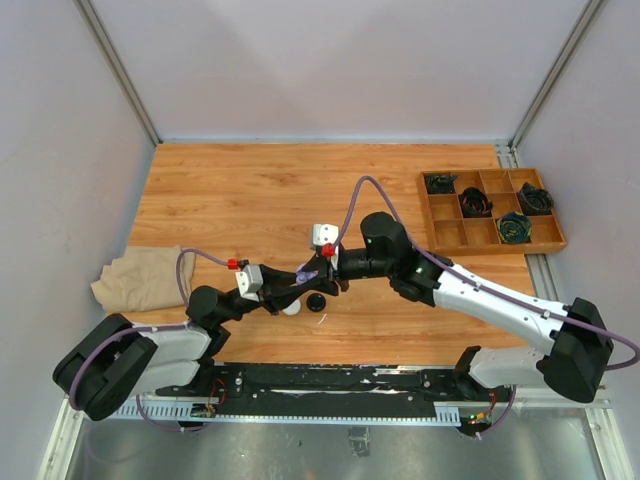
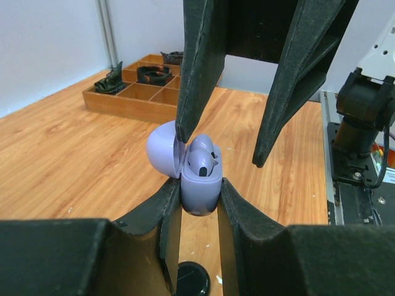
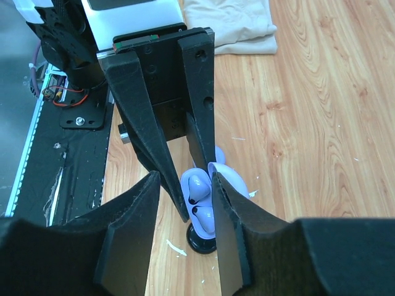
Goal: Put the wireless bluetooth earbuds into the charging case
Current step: Place the earbud in the charging case.
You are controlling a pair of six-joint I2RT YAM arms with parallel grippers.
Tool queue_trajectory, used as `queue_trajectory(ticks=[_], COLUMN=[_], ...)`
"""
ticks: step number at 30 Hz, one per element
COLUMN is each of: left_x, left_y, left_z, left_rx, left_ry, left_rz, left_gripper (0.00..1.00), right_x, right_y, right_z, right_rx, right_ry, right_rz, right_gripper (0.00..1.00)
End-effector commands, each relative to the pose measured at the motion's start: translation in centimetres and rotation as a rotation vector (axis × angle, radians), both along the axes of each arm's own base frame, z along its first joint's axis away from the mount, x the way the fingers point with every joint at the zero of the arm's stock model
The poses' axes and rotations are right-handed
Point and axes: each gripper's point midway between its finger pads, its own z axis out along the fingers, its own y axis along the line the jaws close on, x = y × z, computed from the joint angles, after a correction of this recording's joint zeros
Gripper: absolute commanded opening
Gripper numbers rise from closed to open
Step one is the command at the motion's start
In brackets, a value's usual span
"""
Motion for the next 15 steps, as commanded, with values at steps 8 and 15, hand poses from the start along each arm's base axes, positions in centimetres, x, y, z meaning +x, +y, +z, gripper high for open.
queue_trajectory(ticks=[8,15], left_x=[-0.3,-0.7], left_y=[-0.7,-0.9], left_z=[1.4,1.3], left_rx=[-0.015,-0.005], left_ry=[-0.053,-0.063], left_rz=[-0.052,-0.076], left_gripper=[0.0,0.0], right_x=[0.4,0.9], right_y=[-1.8,-2.5], right_z=[1.9,1.7], right_rx=[-0.029,-0.084], right_ry=[-0.032,-0.035], right_rz=[0.025,0.059], right_gripper=[0.59,0.88])
